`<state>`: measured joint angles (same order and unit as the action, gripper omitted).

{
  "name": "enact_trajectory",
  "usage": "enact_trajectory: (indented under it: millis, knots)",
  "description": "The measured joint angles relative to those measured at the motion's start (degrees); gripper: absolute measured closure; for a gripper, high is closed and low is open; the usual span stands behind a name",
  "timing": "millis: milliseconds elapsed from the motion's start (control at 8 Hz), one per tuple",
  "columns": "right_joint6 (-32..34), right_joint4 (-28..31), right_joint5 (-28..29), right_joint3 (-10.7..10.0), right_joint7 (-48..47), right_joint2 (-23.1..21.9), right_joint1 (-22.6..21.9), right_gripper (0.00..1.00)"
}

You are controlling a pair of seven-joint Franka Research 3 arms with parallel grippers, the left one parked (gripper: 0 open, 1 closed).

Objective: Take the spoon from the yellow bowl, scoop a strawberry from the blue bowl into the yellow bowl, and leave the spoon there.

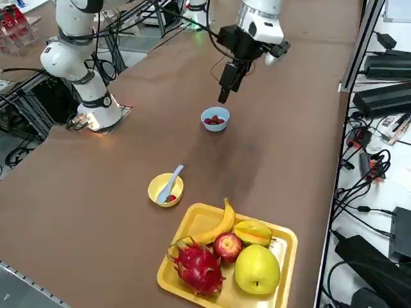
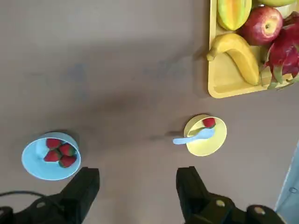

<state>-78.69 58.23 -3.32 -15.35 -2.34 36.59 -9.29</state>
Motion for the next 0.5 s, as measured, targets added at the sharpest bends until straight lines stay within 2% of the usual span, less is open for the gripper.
enact_trajectory:
  millis: [500]
  knots:
    - [0.0, 0.03, 2.11, 0.01, 0.73, -3.4, 2.11, 0.0]
